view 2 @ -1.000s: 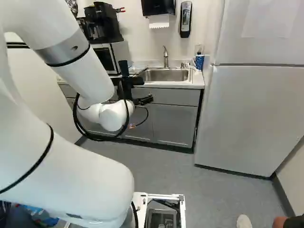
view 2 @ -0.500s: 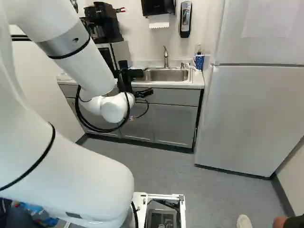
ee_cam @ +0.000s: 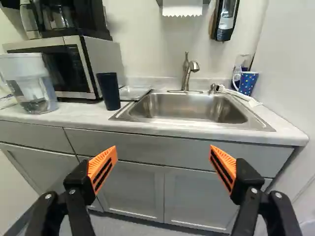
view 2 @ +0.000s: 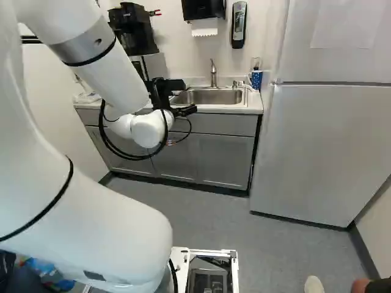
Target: Rinse the cup and place it in the tray
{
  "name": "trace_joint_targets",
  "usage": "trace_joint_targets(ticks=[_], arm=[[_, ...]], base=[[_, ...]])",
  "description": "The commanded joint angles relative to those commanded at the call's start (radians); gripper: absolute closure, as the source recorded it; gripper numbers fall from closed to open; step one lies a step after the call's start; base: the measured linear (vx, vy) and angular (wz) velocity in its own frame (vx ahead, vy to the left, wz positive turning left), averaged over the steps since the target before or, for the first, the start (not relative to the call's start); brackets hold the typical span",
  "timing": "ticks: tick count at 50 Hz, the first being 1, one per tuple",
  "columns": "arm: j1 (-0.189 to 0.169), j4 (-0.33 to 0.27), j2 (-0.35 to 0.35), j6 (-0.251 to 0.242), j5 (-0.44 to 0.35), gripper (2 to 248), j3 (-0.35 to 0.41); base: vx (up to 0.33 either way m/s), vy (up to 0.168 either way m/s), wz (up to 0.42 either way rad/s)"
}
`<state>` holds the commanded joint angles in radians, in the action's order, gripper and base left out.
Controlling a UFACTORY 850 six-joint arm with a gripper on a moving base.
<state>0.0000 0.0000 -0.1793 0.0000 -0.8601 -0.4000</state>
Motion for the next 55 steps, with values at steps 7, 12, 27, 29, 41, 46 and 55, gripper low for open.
trace_joint_targets(ticks=[7, 12, 27, 29, 41, 46, 55], arm=[[0.000, 0.000, 0.006, 0.000, 0.012, 3, -0.021], [0.000, 0.000, 0.010, 0.000, 0.022, 3, -0.037], [0.000, 0.000, 0.023, 0.000, 0.064, 3, -0.084], [0.000, 0.000, 0.024, 0.000, 0.071, 3, -0.090], [0.000, 0.000, 0.027, 0.000, 0.111, 3, -0.120], [0.000, 0.000, 0.028, 0.000, 0.128, 3, -0.132], [0.000, 0.000, 0.030, 0.000, 0.158, 3, -0.154]], base=[[0.000, 0.000, 0.000], [0.000, 0.000, 0.000], [0.000, 0.000, 0.000], [0.000, 0.000, 0.000], [0.000, 0.000, 0.000], [0.000, 0.000, 0.000], [0.000, 0.000, 0.000]])
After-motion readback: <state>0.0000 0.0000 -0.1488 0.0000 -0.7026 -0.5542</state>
